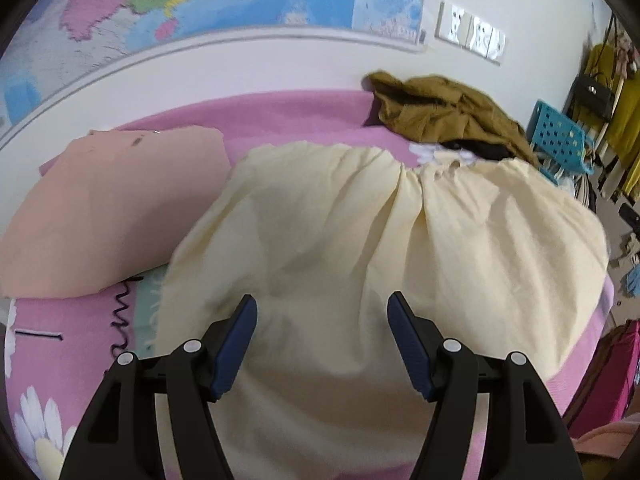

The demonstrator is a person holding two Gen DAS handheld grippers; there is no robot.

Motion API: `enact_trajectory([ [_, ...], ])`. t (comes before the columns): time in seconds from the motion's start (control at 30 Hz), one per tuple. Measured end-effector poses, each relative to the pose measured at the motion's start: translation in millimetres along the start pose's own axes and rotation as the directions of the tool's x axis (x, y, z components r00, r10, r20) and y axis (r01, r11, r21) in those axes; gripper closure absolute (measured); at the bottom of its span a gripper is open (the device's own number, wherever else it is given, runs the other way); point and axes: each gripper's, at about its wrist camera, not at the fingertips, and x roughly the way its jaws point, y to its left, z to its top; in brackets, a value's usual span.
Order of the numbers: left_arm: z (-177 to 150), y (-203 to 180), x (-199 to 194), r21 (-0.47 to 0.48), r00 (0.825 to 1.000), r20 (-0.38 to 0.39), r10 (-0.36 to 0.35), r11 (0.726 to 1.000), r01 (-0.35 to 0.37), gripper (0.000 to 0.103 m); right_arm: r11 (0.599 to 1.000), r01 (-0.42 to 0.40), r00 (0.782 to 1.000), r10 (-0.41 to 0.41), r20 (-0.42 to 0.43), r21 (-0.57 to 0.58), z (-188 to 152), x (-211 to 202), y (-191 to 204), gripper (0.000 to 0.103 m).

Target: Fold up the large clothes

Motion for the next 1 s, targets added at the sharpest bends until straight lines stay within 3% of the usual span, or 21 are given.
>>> enact_trajectory([
  [0.03, -2, 0, -5, 0.001, 1.000, 0.012, 0.003, 1.000, -0.003, 0.035, 0.998, -0.051, 0.999, 0.051, -0.009, -0.048, 0, 3, 21, 0.056],
  [0.07, -3, 0, -8, 0.001, 1.000, 0.020, 0.005, 1.000, -0.005, 0.034, 0.988, -0.113, 0.993, 0.108, -0.044, -0.107, -2, 15, 49, 0.053],
  [0.2, -13, 2, -4, -0.019, 1.000, 0.005, 0.004, 1.000, -0.004, 0.032, 0.956, -0.191, 0.970, 0.150, -0.190, -0.221, -23, 63, 101, 0.055],
  [0.3, -24, 6, 10, -0.027, 1.000, -0.026, 0.009, 1.000, -0.010, 0.031, 0.957, -0.130, 0.955, 0.052, -0.291, -0.258, -54, 107, 102, 0.064],
  [0.37, -31, 6, 17, -0.024, 0.999, -0.037, 0.006, 1.000, -0.007, 0.031, 0.970, -0.130, 0.939, 0.054, -0.339, -0.207, -69, 118, 91, 0.064],
  [0.43, -31, 1, 15, -0.003, 0.999, -0.035, 0.035, 0.999, -0.035, 0.031, 0.976, -0.120, 0.938, 0.052, -0.344, -0.180, -68, 113, 89, 0.065],
  [0.5, -27, -3, 5, 0.004, 0.999, -0.004, 0.045, 0.999, -0.045, 0.031, 0.979, -0.094, 0.949, 0.035, -0.312, -0.178, -56, 99, 95, 0.061],
  [0.53, -24, -6, -2, 0.015, 0.999, 0.028, 0.024, 1.000, -0.024, 0.031, 0.978, -0.118, 0.963, 0.070, -0.259, -0.172, -49, 85, 103, 0.060],
  [0.63, -18, -19, -12, 0.045, 0.997, 0.072, -0.026, 0.999, 0.023, 0.026, 0.957, -0.192, 0.969, 0.151, -0.194, -0.216, -38, 67, 137, 0.049],
  [0.73, -15, -35, 2, 0.061, 0.997, 0.035, -0.063, 0.996, 0.061, 0.026, 0.929, -0.283, 0.945, 0.226, -0.237, -0.238, -47, 76, 167, 0.051],
  [0.87, -20, -45, 27, 0.049, 0.998, -0.017, -0.062, 0.997, 0.063, 0.026, 0.923, -0.256, 0.927, 0.150, -0.343, -0.289, -79, 116, 182, 0.052],
  [0.93, -23, -46, 35, 0.050, 0.999, -0.022, -0.036, 0.998, 0.037, 0.025, 0.935, -0.270, 0.912, 0.172, -0.372, -0.230, -89, 126, 173, 0.051],
  [1.0, -24, -49, 36, 0.059, 1.000, -0.017, -0.015, 0.998, 0.016, 0.025, 0.941, -0.266, 0.911, 0.175, -0.374, -0.209, -88, 127, 170, 0.052],
])
